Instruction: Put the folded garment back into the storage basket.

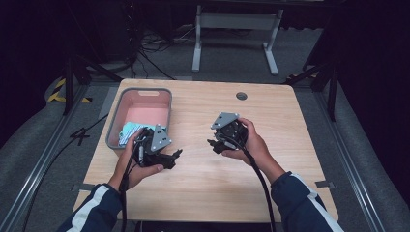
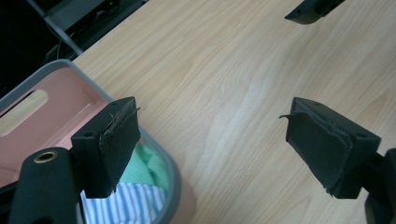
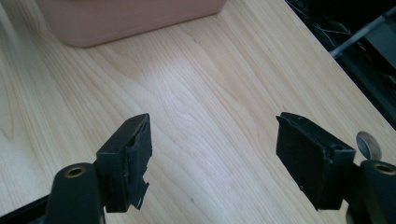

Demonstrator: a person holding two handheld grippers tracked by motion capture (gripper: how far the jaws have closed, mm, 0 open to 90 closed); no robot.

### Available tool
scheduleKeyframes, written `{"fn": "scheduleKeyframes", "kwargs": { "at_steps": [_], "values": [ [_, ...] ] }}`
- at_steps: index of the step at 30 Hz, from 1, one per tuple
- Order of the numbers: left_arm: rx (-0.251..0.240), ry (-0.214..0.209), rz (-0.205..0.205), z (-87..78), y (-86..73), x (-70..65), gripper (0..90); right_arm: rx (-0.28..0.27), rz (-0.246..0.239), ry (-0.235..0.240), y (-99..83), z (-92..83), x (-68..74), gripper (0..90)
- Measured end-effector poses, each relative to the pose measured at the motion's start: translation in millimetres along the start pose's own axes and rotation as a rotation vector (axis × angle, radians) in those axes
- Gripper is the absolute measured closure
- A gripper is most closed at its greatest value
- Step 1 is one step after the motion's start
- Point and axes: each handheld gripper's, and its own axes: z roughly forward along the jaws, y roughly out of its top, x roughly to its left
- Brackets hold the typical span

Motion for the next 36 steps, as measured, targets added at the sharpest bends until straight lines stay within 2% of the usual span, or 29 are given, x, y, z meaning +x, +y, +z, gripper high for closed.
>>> {"fn": "scheduleKeyframes", "kwargs": {
  "at_steps": [4,11,16,22,25,36],
  "values": [
    [0.008,-0.030,0.028,5.5,1.3,-10.2,18.0,0.012,0.000,0.007,-13.1,-6.2,-2.8,27.5],
    [0.025,-0.062,0.061,14.9,-0.3,-23.6,17.7,0.038,-0.016,-0.010,-34.5,-13.5,-4.7,27.0],
    [0.040,-0.087,0.081,22.7,-2.8,-32.6,18.1,0.063,-0.005,-0.015,-49.9,-18.4,-7.6,26.8],
    [0.035,-0.101,0.110,27.7,-6.3,-38.7,18.9,0.074,0.014,-0.031,-66.0,-25.3,-10.2,27.0],
    [0.036,-0.113,0.091,30.9,-9.5,-39.1,18.5,0.070,0.026,-0.040,-73.2,-28.5,-10.6,28.4],
    [0.093,-0.180,0.102,45.0,-22.7,-45.6,19.2,0.105,0.057,-0.055,-101.3,-29.9,-7.5,28.1]
  ]
}}
